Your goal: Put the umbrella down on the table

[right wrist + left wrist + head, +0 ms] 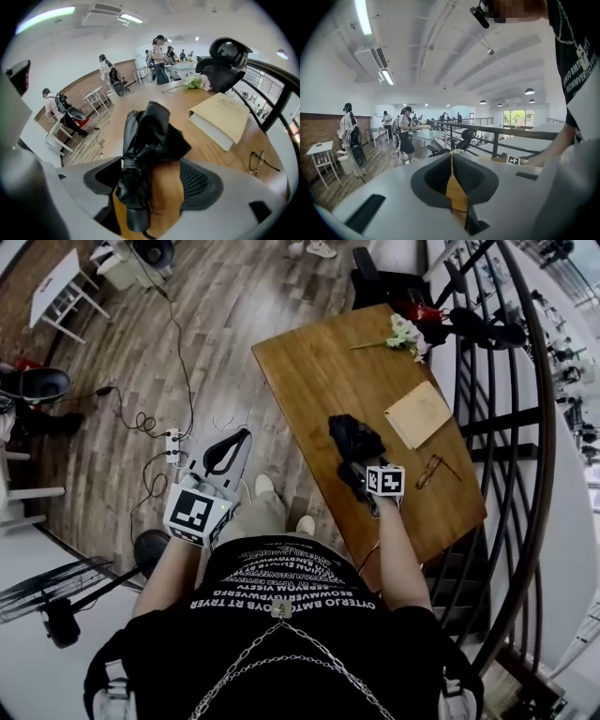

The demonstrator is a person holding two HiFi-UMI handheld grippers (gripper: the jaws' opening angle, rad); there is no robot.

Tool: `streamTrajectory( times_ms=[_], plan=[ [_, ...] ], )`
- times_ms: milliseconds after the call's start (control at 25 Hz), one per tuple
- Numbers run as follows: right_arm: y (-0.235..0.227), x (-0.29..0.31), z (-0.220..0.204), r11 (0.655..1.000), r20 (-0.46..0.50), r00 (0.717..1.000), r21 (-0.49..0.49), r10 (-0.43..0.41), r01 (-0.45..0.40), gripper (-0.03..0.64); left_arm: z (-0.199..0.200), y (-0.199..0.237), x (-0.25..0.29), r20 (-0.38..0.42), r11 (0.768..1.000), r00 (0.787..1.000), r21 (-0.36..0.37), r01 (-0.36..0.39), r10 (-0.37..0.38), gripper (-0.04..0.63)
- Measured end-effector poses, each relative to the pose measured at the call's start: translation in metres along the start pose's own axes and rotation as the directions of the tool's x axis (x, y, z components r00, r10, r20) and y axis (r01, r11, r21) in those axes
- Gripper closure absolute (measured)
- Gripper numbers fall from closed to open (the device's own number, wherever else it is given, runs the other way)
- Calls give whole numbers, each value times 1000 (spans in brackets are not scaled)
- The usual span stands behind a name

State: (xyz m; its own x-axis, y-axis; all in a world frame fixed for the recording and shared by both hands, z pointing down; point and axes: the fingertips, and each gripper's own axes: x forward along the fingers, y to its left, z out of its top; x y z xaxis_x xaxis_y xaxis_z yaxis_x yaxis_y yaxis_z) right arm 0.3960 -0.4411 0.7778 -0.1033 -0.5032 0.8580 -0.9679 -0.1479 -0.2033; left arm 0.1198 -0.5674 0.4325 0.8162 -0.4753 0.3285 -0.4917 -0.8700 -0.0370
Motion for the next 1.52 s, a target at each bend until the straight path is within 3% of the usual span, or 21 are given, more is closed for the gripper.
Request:
streamTrajectory(
  times_ms=[160,240,320,400,640,800,960,1520],
  plan=[
    [-19,-65,2,997,144,987,-11,-68,70,268,17,-24,2,37,1000,999,3,14,-14,561],
    [-19,-106,16,997,283,957,-7,-69,74,403,23,-32,-1,61,1000,998,-18,16,-15,561],
    [-14,-151,35,996,415,907,-25,-70,88,517,29,-40,-5,80,1000,997,-21,11,-9,561],
    [-4,-195,55,994,527,848,-54,-57,100,581,34,-47,-9,94,1000,996,-16,5,-3,561],
    [40,-318,109,971,745,665,-194,53,140,600,53,-55,-25,149,999,988,-18,-28,31,561],
    [56,-367,127,958,796,598,-235,94,163,601,63,-54,-39,172,998,983,-10,-60,61,561],
    [62,-383,124,955,801,589,-250,110,162,601,65,-60,-51,174,998,982,-8,-69,70,561],
    [78,-336,122,959,751,640,-271,159,79,601,44,-50,-93,109,990,985,45,-137,132,561]
  ],
)
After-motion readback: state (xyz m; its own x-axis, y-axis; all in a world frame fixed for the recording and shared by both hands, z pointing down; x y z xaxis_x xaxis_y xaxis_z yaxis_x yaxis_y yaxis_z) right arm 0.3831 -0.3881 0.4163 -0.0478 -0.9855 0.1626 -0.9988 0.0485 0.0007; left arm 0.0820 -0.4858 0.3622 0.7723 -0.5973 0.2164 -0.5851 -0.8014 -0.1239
